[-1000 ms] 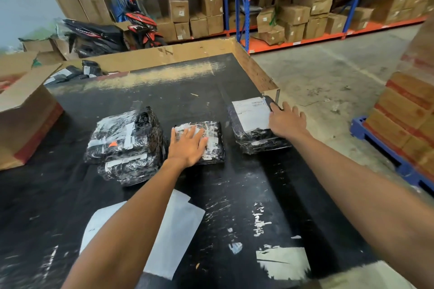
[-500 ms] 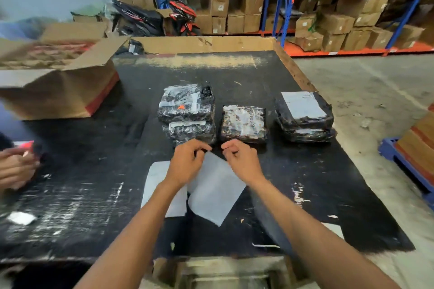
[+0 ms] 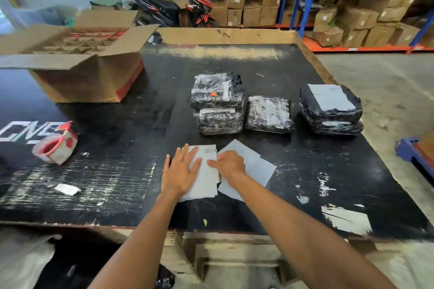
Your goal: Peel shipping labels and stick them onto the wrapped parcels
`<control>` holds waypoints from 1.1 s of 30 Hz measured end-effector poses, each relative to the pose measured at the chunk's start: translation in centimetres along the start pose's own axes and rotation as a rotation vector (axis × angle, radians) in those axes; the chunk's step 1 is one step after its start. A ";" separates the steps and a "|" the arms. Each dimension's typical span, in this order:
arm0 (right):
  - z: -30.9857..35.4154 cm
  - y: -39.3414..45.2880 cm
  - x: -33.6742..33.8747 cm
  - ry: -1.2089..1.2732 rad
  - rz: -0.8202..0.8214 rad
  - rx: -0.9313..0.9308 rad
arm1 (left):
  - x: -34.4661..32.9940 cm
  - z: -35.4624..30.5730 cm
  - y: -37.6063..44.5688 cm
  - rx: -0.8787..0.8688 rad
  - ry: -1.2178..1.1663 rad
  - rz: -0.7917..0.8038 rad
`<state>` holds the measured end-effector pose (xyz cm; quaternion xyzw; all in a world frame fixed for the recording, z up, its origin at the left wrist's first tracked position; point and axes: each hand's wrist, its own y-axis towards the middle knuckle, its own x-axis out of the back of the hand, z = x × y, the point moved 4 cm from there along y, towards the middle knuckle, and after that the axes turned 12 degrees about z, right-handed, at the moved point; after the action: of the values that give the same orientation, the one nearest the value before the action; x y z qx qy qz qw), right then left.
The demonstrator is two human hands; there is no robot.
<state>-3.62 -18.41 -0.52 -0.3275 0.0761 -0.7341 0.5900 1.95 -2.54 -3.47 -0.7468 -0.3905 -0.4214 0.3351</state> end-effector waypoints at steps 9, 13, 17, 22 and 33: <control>-0.3 0.8 0.5 0.073 -0.046 0.005 | -0.1 -0.1 0.3 0.046 -0.003 -0.011; 0.0 0.9 0.6 0.079 -0.072 0.020 | -0.3 -0.1 0.2 0.046 0.041 0.003; 0.4 0.9 1.3 0.050 -0.098 0.033 | -0.3 0.2 0.3 0.054 -0.009 0.024; -0.2 1.6 2.2 0.315 0.076 0.057 | -0.3 0.1 0.3 0.050 -0.021 0.028; -2.1 -0.4 11.2 0.560 0.275 0.233 | 3.9 -5.2 1.9 0.047 0.248 -0.031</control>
<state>-6.14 -29.14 2.44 -0.0300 0.1945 -0.7128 0.6732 3.01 -6.60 1.92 -0.6747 -0.3673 -0.5065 0.3916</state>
